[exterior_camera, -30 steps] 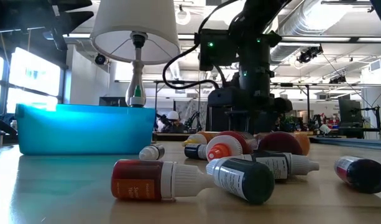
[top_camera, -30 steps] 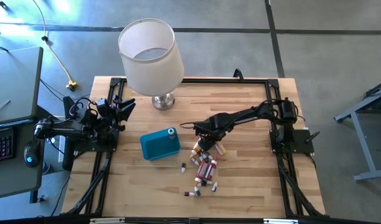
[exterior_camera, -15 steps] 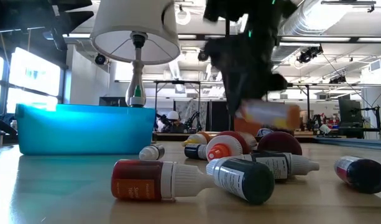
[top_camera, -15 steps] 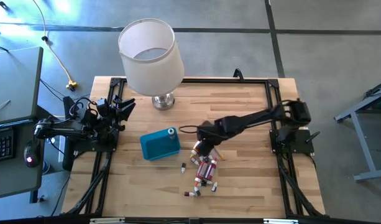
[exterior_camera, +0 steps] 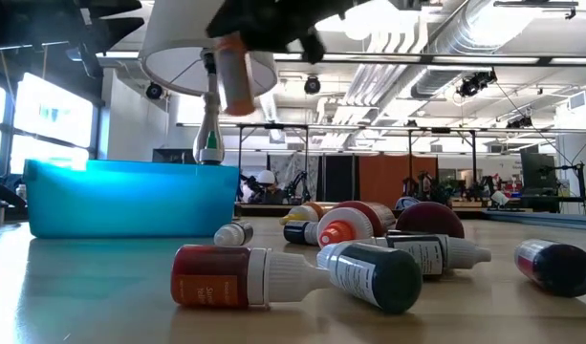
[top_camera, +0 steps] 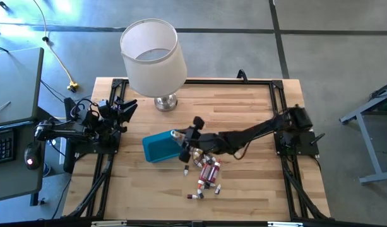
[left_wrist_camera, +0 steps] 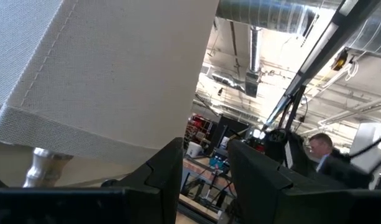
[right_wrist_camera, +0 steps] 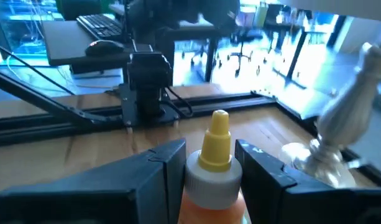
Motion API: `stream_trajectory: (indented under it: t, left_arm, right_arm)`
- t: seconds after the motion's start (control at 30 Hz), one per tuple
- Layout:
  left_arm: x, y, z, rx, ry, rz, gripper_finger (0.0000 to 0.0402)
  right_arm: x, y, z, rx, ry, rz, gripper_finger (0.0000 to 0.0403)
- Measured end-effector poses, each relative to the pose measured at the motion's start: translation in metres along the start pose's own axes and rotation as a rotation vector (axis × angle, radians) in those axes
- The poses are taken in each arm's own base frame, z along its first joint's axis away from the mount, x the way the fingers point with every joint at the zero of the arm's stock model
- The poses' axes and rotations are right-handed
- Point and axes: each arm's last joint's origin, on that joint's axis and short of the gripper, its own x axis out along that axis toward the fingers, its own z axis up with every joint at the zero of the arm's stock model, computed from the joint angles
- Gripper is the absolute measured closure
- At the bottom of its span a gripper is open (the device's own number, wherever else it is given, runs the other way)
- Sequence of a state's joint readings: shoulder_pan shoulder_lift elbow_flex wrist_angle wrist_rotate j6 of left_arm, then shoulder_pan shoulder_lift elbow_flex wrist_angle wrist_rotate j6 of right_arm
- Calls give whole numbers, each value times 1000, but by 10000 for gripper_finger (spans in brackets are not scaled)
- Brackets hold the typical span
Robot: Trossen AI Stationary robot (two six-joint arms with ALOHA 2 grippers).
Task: Pick & Place food coloring
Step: Put the left large yellow food coloring bottle into the blue bin
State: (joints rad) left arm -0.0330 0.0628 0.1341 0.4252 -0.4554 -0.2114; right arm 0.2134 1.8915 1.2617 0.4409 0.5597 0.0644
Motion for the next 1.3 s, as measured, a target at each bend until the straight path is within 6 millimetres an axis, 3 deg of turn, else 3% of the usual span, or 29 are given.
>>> stream_trajectory:
  t: [0.2, 0.5, 0.63, 0.77, 0.93, 1.3]
  left_arm:
    - [0, 0, 0, 0, 0, 0, 273]
    - [0, 0, 0, 0, 1, -1, 273]
    - [0, 0, 0, 1, 1, -1, 273]
    - [0, 0, 0, 1, 1, -1, 273]
    - [0, 0, 0, 1, 1, 0, 273]
    - [0, 0, 0, -1, 0, 0, 273]
  right_arm:
    - [32, 8, -50, -62, -75, -81, 282]
    - [48, 9, -81, 42, -197, -151, 282]
    - [51, 11, -105, -20, -91, -141, 282]
    - [49, 12, -98, 9, -103, -168, 282]
    - [50, 10, -109, -41, -29, -221, 281]
    - [51, 6, -112, -45, 18, -249, 267]
